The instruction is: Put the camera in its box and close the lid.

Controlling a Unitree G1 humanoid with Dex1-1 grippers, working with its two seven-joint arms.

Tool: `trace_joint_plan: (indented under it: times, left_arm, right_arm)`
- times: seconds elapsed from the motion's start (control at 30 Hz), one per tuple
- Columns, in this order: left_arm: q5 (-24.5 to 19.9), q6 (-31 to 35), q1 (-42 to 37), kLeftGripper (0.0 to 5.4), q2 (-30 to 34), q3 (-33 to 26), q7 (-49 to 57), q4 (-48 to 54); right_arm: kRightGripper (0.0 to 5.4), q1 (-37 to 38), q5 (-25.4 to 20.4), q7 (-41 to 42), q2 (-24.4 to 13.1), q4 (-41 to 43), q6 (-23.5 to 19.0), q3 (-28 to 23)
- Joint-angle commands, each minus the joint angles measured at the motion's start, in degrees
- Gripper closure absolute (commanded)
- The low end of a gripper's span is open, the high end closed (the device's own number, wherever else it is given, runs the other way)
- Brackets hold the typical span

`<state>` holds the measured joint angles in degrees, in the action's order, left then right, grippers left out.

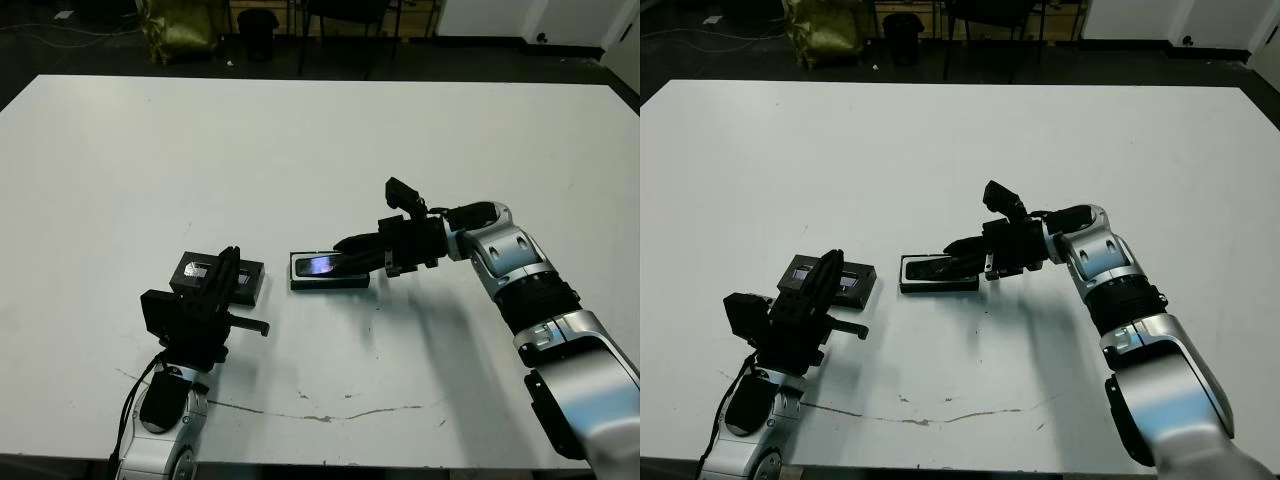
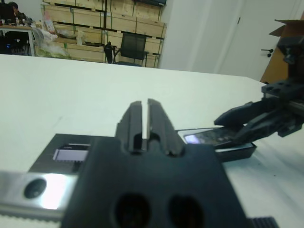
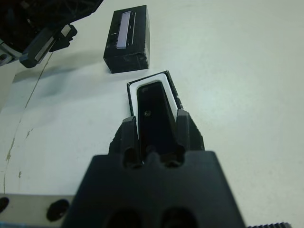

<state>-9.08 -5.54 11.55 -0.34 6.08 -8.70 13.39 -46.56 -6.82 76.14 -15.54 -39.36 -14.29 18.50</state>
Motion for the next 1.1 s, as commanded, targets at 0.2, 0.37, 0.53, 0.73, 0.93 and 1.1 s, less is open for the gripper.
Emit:
trace_joint_plan:
  times: [0.2, 0.37, 0.53, 0.73, 0.93, 1.1]
  left_arm:
    - [0.52, 0.98, 1.17, 5.4, 0.29, -0.07, 0.17, 0.15]
    - [0.48, 0.02, 1.11, 5.4, 0.24, -0.09, -0.17, -0.75]
    - [0.6, 2.04, 1.41, 5.4, 0.26, 0.14, 0.37, 0.49]
    - [0.03, 2.22, 1.28, 5.4, 0.21, -0.03, 0.01, 0.43]
    - [0.11, 3.15, 1.25, 5.4, 0.15, 0.04, 0.45, 0.68]
    - [0.25, 2.26, 1.2, 5.4, 0.26, 0.02, 0.02, 0.26]
  right_arm:
    - [4.97, -0.53, 2.56, 0.3, 3.7, -8.27, 5.9, 1.19]
    - [4.98, -1.2, 3.38, -0.56, 5.17, -11.45, 8.88, 0.98]
    - [5.0, -0.84, 4.4, -1.97, 5.52, -10.79, 9.34, 1.09]
    - [5.01, 0.26, 5.67, -2.54, 4.67, -7.85, 11.2, 1.17]
    - [3.76, -1.46, 7.23, 1.23, 3.83, -10.0, 18.32, 2.09]
    - [2.65, -2.4, 6.93, 3.89, 3.69, -11.83, 19.89, 1.53]
